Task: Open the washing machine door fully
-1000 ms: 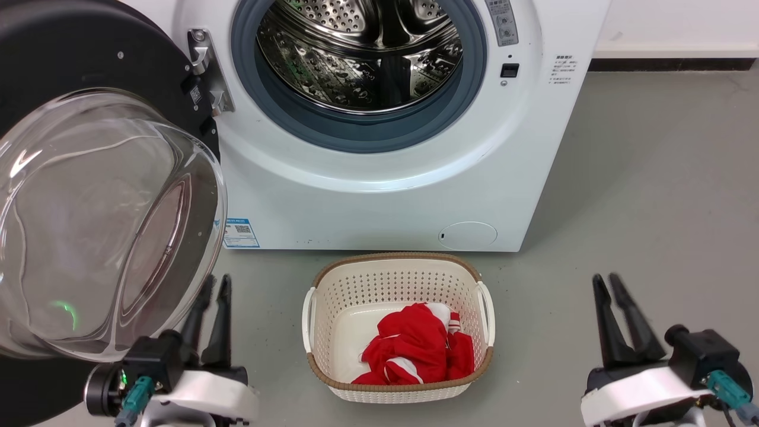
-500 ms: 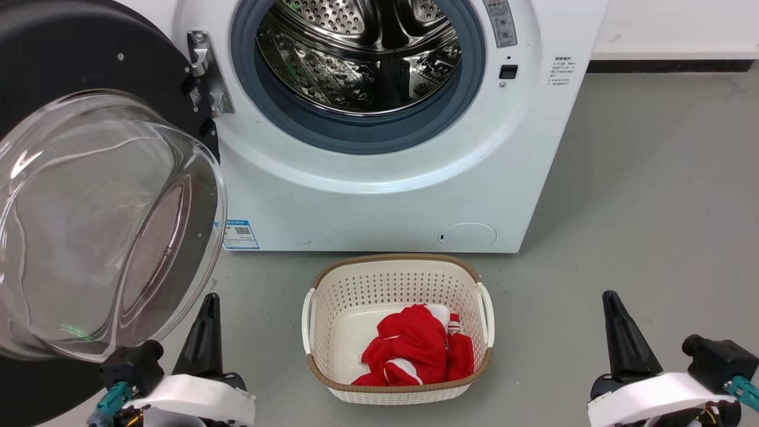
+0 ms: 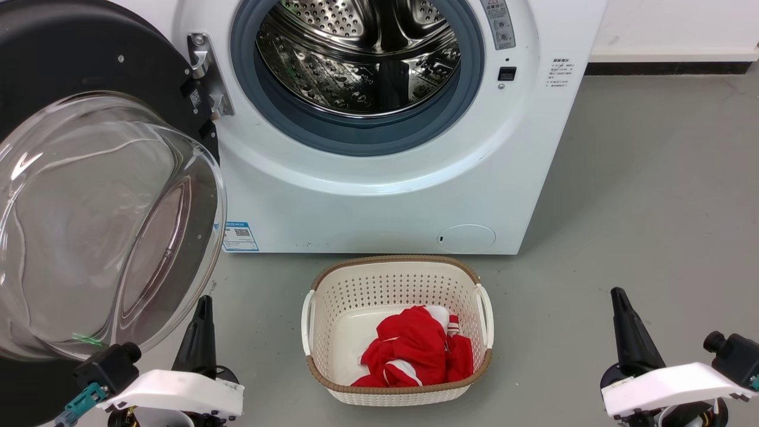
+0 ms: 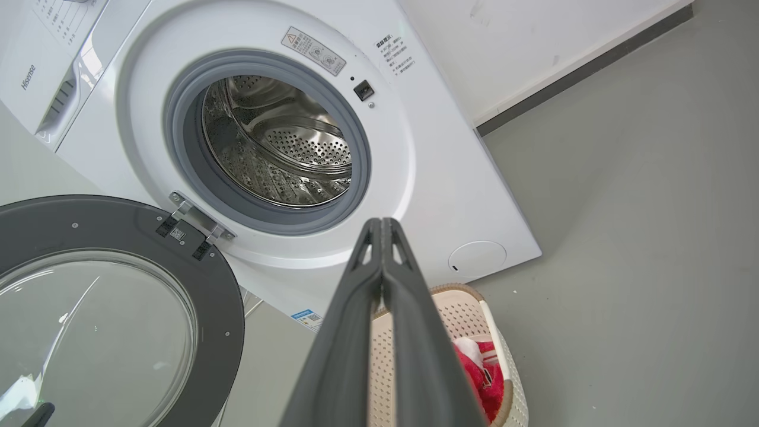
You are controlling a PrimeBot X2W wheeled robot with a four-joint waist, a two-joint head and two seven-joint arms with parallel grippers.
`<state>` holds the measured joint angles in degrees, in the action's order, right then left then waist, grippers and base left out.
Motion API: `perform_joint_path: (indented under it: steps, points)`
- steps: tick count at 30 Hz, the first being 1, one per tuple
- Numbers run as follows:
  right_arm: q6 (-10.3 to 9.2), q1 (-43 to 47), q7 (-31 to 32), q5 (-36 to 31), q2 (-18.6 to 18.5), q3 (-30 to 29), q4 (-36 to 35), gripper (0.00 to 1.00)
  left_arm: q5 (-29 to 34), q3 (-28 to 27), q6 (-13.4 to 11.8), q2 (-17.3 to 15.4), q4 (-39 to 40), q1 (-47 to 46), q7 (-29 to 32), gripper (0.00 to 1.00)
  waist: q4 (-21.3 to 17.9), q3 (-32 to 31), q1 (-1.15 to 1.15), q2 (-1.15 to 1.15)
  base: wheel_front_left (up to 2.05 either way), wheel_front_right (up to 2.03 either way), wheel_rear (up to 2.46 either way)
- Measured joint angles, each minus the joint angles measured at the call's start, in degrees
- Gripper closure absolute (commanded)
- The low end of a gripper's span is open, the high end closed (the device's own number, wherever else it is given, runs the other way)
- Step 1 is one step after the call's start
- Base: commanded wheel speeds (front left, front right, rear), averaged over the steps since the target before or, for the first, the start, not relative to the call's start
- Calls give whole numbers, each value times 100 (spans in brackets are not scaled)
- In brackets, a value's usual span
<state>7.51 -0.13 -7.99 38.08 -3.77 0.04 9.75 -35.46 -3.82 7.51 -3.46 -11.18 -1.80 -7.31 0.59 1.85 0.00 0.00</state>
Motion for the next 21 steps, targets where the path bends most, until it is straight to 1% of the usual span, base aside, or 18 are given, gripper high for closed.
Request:
perform_joint_path:
  steps: [10, 21]
  points:
    - [0, -114, 187, 948, -26, -52, 63, 100, -927, -36, -1, 10, -38, -78, 218, 100, -7, -19, 0, 0, 0, 0, 0]
    - [0, -205, 361, 1757, -44, -104, 126, 100, -1752, -71, -1, 19, -86, -117, 423, 100, -13, -38, 0, 0, 0, 0, 0]
